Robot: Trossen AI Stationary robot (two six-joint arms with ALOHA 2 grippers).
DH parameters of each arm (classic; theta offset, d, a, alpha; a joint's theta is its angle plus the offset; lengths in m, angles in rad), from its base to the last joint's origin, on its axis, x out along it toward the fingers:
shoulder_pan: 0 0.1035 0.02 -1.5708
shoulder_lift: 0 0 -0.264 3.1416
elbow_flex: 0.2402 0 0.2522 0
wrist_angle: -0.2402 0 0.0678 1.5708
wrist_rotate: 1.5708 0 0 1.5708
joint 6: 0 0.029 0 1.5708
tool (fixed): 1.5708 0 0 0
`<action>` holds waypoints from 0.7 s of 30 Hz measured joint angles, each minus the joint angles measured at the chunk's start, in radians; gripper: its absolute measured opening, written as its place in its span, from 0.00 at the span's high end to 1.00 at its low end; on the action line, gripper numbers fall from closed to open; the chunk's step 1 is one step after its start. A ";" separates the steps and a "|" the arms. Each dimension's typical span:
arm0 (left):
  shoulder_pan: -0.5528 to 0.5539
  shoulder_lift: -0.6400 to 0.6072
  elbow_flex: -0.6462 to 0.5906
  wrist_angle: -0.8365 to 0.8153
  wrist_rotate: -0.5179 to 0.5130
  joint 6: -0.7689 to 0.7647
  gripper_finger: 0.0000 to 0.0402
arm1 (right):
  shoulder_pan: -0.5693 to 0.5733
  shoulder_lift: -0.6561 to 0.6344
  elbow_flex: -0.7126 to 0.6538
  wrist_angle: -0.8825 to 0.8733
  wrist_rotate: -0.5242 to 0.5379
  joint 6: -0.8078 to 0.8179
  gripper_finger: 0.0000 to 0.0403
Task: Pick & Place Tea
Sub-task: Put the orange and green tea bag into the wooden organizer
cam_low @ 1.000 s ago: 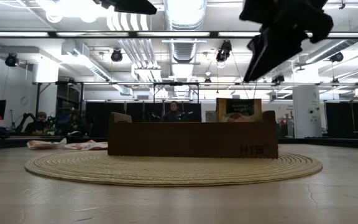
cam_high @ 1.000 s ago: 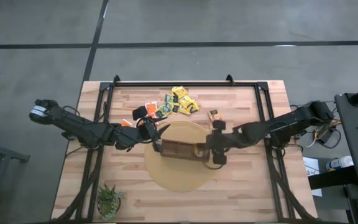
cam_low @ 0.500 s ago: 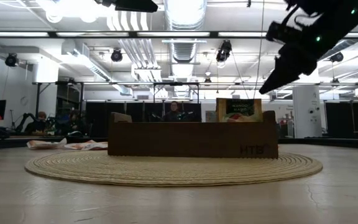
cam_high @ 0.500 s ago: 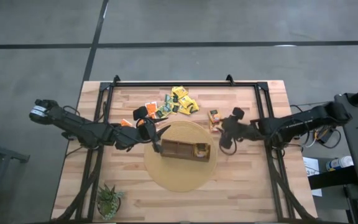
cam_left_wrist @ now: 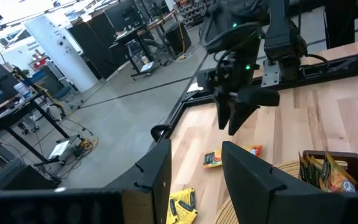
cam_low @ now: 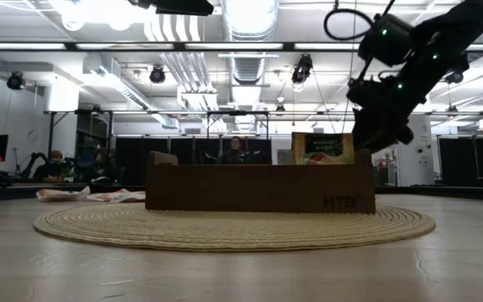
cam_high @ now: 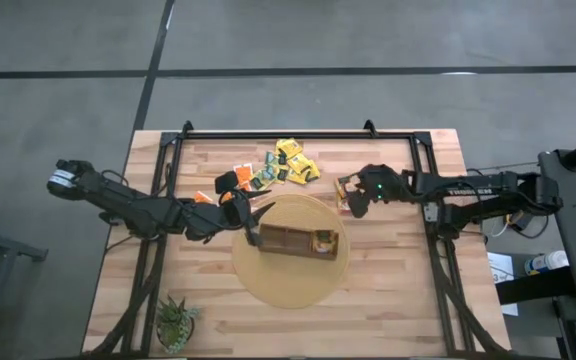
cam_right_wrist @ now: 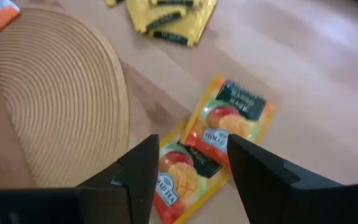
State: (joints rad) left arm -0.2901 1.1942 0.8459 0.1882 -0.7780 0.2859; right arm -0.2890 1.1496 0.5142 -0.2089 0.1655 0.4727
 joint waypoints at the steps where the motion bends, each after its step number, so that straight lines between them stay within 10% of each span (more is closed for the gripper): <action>1: 0.000 0.000 0.000 0.000 0.000 0.000 0.66 | -0.017 0.011 -0.002 0.001 -0.015 0.005 0.54; 21: 0.000 0.000 0.000 0.003 0.000 0.000 0.66 | -0.121 0.438 0.115 0.081 -0.006 -0.075 0.55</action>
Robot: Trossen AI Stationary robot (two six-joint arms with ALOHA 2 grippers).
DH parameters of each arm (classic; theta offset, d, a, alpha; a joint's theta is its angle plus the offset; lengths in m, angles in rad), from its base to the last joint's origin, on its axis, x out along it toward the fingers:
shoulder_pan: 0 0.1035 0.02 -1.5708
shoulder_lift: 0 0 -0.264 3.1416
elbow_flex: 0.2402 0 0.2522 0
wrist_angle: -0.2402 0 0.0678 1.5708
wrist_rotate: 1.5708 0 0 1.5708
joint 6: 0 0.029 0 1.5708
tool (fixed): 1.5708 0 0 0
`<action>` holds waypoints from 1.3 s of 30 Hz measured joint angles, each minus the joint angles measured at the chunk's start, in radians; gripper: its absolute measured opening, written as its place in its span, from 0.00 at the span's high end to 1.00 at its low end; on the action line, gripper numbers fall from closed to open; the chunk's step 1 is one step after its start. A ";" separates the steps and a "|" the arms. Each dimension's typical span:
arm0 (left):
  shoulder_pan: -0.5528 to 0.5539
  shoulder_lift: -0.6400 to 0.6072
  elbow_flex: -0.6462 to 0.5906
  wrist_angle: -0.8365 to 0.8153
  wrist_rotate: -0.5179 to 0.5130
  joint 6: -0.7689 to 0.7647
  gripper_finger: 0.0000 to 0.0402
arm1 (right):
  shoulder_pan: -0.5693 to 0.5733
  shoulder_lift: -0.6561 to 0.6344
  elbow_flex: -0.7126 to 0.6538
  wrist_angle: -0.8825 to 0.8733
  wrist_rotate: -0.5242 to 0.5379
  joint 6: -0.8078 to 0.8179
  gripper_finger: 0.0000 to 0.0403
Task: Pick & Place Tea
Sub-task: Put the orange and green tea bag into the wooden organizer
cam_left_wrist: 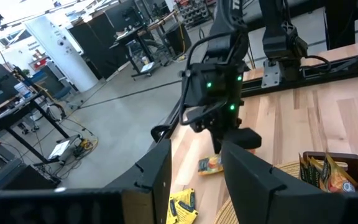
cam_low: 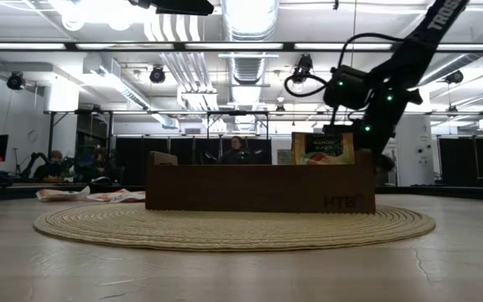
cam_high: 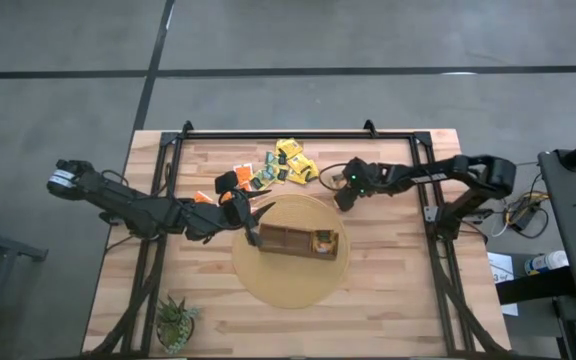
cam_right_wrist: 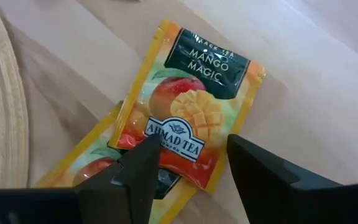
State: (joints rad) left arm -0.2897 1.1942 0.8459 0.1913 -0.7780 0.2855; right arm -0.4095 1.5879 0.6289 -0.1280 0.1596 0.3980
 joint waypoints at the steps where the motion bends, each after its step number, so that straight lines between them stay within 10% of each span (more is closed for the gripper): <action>1: 0.000 0.000 0.000 0.000 0.000 0.000 0.66 | 0.000 0.016 0.010 -0.001 0.000 -0.004 0.56; 12: 0.000 0.000 0.000 0.000 0.000 -0.001 0.66 | 0.012 0.001 0.042 -0.035 0.002 -0.081 0.95; 39: 0.000 0.000 0.000 0.014 0.000 -0.010 0.66 | 0.240 -0.373 0.004 -0.086 0.026 -0.145 0.97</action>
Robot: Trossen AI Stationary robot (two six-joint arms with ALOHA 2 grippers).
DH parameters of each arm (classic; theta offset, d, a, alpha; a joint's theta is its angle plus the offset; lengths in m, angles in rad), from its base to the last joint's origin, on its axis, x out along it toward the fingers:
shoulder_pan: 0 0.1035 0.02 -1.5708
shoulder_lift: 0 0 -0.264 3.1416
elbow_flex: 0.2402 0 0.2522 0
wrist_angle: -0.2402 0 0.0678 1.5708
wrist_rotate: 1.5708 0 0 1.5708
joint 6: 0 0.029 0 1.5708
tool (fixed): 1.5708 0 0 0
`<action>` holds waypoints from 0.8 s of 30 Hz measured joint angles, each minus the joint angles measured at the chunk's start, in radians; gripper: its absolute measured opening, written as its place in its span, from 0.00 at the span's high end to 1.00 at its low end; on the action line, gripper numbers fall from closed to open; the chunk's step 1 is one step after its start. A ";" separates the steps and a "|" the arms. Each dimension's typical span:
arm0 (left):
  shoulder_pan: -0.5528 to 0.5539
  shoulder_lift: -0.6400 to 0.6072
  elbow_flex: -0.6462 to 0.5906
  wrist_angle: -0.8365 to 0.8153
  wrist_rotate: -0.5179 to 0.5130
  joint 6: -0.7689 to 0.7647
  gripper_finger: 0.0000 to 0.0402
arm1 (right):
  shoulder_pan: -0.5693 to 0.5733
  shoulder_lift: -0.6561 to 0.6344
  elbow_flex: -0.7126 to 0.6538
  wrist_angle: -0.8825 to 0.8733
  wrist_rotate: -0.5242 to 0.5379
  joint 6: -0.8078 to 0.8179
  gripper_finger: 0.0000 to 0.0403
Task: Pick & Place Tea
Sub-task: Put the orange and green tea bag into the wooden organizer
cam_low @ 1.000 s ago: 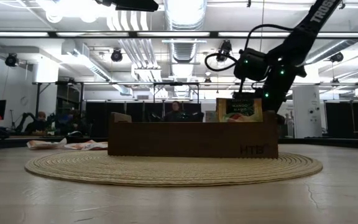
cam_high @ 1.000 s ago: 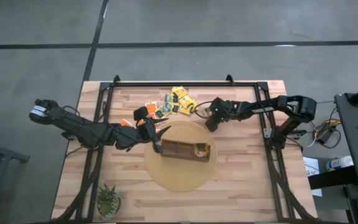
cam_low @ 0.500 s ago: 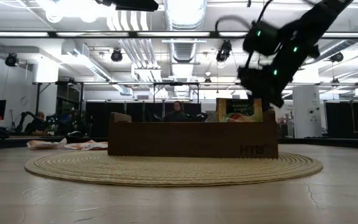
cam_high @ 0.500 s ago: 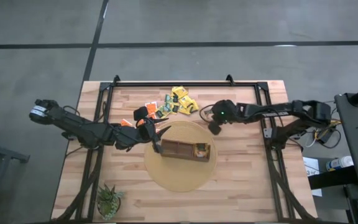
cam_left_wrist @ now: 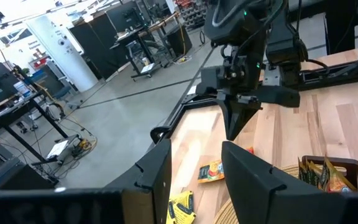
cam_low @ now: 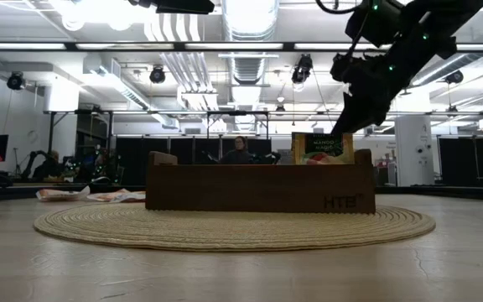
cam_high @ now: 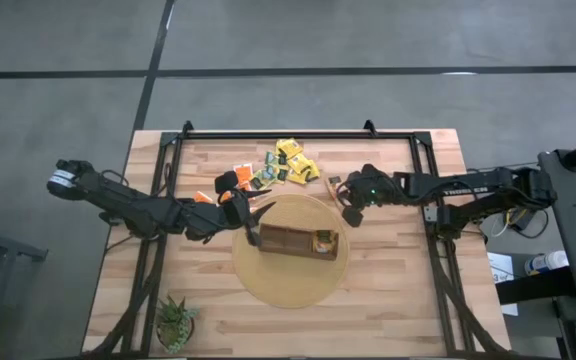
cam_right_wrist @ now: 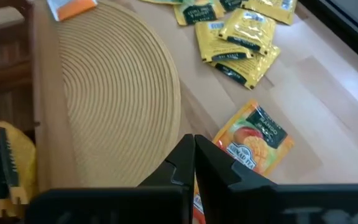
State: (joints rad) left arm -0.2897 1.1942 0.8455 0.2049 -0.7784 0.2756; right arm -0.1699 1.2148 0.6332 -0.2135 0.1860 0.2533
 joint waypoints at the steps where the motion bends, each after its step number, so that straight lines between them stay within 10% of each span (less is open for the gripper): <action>1: 0.000 0.000 0.000 0.002 0.000 0.000 0.66 | -0.003 0.000 -0.002 -0.007 0.000 -0.003 0.96; 24: 0.001 0.000 0.000 0.004 0.000 0.000 0.66 | -0.018 0.134 -0.002 -0.150 -0.011 0.121 0.43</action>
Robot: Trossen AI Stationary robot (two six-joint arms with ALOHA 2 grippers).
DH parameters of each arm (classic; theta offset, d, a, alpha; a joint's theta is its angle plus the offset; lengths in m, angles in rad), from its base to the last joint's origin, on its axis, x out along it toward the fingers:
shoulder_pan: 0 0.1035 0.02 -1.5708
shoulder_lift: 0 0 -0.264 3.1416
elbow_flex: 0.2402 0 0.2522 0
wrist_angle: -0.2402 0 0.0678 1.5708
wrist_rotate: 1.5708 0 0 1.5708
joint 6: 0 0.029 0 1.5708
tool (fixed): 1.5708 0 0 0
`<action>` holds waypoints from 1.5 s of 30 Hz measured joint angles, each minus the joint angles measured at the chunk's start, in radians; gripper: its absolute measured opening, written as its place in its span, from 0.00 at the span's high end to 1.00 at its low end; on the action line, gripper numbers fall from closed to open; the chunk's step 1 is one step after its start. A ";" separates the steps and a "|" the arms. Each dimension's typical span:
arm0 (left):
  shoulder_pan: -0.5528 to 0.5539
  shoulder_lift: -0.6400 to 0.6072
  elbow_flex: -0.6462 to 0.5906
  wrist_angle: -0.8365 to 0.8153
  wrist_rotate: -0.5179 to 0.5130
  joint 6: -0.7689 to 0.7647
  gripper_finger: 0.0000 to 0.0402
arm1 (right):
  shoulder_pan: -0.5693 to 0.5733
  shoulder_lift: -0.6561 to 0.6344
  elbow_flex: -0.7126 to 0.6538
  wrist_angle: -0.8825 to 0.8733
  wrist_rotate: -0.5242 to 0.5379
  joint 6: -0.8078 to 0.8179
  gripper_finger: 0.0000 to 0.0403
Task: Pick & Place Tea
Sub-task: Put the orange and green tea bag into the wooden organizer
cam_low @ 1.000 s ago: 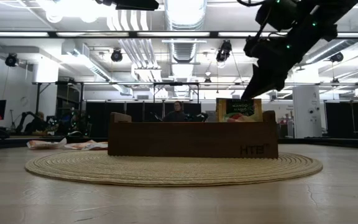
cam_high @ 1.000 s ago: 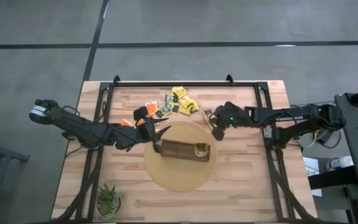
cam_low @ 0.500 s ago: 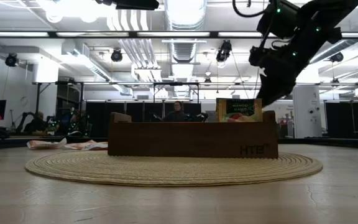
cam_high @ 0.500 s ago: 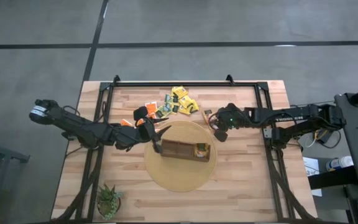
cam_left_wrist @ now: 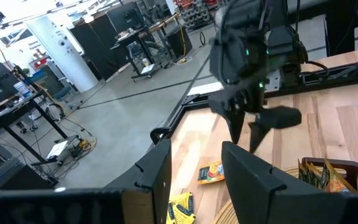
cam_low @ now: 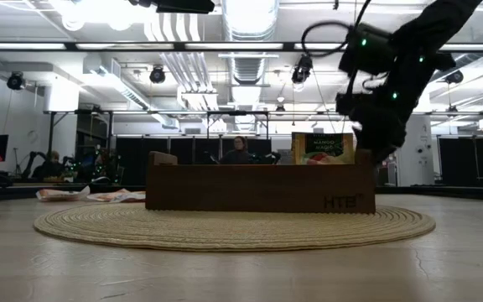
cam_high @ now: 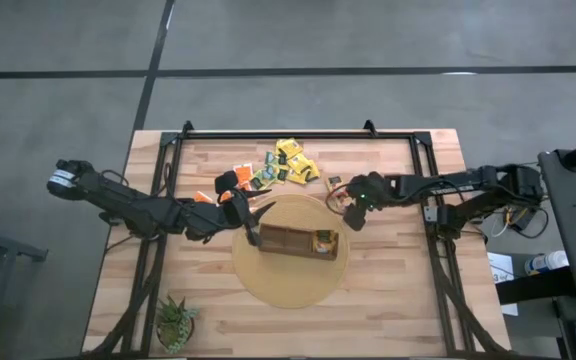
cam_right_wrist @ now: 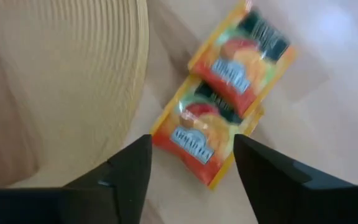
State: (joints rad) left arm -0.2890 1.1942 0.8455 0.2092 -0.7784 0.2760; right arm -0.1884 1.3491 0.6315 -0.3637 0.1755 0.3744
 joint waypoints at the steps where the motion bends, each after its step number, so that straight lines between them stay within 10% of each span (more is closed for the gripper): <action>1: 0.000 0.000 0.000 0.000 0.000 0.000 0.66 | -0.005 0.022 0.000 0.000 -0.002 0.009 0.42; 11: 0.000 0.000 0.000 0.000 0.000 0.000 0.66 | -0.118 0.226 0.011 0.008 -0.101 0.010 0.42; 21: 0.000 0.000 0.000 0.000 0.000 0.000 0.66 | -0.127 0.087 0.008 -0.069 -0.097 -0.067 0.92; 28: 0.000 0.000 0.000 0.001 0.003 0.000 0.66 | -0.045 -0.079 0.011 -0.080 -0.038 -0.101 0.96; 37: 0.001 0.000 0.000 0.066 0.003 -0.018 0.66 | 0.191 -0.211 0.053 -0.006 0.514 -0.252 0.97; 45: 0.009 0.034 0.000 0.162 0.012 -0.015 0.66 | 0.454 -0.110 0.031 0.464 1.117 -0.657 0.97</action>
State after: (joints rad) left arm -0.2802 1.2281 0.8452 0.3713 -0.7665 0.2613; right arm 0.2659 1.2386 0.6623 0.1007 1.2930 -0.2829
